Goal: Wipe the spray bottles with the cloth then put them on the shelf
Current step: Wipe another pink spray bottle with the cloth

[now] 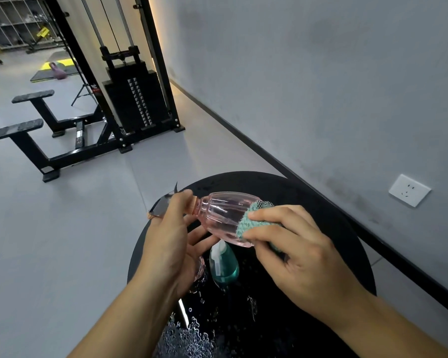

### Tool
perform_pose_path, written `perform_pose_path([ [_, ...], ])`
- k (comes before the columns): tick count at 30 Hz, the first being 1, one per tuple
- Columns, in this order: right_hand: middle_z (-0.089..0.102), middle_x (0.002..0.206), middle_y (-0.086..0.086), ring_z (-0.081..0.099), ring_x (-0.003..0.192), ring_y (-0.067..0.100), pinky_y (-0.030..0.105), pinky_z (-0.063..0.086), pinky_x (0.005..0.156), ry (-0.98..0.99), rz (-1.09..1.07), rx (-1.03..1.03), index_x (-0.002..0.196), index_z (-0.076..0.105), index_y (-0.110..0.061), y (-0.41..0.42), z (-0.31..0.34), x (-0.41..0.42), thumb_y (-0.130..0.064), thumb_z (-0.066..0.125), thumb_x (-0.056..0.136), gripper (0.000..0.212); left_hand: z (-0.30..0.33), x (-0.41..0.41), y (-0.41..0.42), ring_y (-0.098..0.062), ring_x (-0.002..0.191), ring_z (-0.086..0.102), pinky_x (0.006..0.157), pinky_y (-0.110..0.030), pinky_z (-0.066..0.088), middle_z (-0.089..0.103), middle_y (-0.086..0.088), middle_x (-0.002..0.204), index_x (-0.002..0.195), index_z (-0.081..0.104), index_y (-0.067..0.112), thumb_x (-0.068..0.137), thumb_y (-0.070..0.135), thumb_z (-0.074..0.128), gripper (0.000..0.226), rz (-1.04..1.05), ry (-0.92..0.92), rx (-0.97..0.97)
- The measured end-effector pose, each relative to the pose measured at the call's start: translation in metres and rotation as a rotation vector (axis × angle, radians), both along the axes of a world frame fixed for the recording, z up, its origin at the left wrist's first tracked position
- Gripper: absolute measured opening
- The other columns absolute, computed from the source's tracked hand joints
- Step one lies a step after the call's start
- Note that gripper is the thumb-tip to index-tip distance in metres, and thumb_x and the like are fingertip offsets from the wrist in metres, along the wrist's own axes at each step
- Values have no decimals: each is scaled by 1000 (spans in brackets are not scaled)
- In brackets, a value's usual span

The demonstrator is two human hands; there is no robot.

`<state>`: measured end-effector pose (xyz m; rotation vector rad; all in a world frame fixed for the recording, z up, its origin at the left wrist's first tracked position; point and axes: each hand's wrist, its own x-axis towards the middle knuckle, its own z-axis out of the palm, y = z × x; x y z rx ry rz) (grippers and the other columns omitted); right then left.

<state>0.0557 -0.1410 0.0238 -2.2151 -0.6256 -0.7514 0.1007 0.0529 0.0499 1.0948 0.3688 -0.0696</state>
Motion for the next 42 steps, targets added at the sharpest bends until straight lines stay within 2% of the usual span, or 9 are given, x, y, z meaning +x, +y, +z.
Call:
perform_pose_path([
  [3, 69, 118, -5, 63, 114, 19, 32, 53, 97, -13, -21, 0, 106, 79, -14, 1, 1, 1, -5, 76, 92, 17, -1, -1, 0, -26, 66, 75, 62, -39, 65, 68, -8, 77, 71, 64, 13, 95, 16, 68, 24, 8, 9, 10],
  [10, 70, 121, -3, 65, 113, 14, 44, 49, 100, -105, -65, -44, 112, 77, -14, 9, 9, 4, -6, 76, 92, 21, 1, -9, -11, -19, 56, 70, 53, -31, 59, 64, 0, 69, 93, 61, 11, 97, 12, 65, 5, -18, -52, 66],
  [17, 60, 125, -9, 61, 118, 7, 23, 52, 101, 98, -81, -34, 120, 72, -18, 10, 5, 2, -10, 74, 94, 27, -2, -6, -9, -25, 89, 81, 67, -32, 64, 73, -18, 126, 114, 60, 17, 100, 35, 73, 27, 54, -53, 87],
  [23, 64, 120, -9, 60, 112, 5, 9, 41, 104, 78, -109, -101, 119, 74, -18, 17, 3, 2, -12, 76, 92, 27, -5, -7, -14, -27, 86, 83, 71, -38, 68, 78, -14, 108, 114, 62, 14, 95, 29, 79, 29, 76, -31, 86],
  [27, 65, 119, -8, 57, 111, 8, 16, 45, 101, 58, -88, -148, 118, 75, -19, 23, 1, 3, -12, 74, 94, 25, -10, -9, -20, -35, 92, 82, 87, -49, 67, 77, -13, 98, 107, 65, 14, 91, 23, 83, 26, 77, -40, 85],
  [31, 62, 114, -13, 52, 104, 3, 6, 39, 95, 124, -170, -149, 113, 75, -21, 16, -2, 6, -10, 75, 89, 26, -10, -2, -15, -30, 85, 82, 75, -39, 68, 80, -17, 109, 114, 64, 8, 95, 18, 79, 26, 102, -69, 58],
  [34, 62, 116, -11, 55, 108, 5, 13, 45, 98, 115, -164, -130, 115, 74, -19, 18, -4, 5, -11, 73, 91, 25, -14, 0, -13, -33, 91, 82, 77, -39, 67, 78, -21, 119, 126, 63, 3, 96, 20, 78, 38, 67, -48, 83],
  [38, 64, 123, -6, 57, 117, 11, 23, 49, 101, 80, -111, -154, 122, 73, -16, 26, -2, 5, -11, 71, 96, 26, -20, -2, -14, -34, 94, 82, 84, -46, 68, 79, -18, 115, 120, 67, 6, 94, 22, 80, 33, 26, -32, 121],
  [42, 63, 119, -8, 55, 113, 8, 16, 45, 101, 106, -123, -176, 118, 73, -18, 22, -2, 4, -8, 71, 92, 28, -19, 0, -9, -36, 92, 82, 83, -45, 68, 80, -13, 102, 106, 72, 8, 96, 21, 77, 17, 16, -38, 115],
])
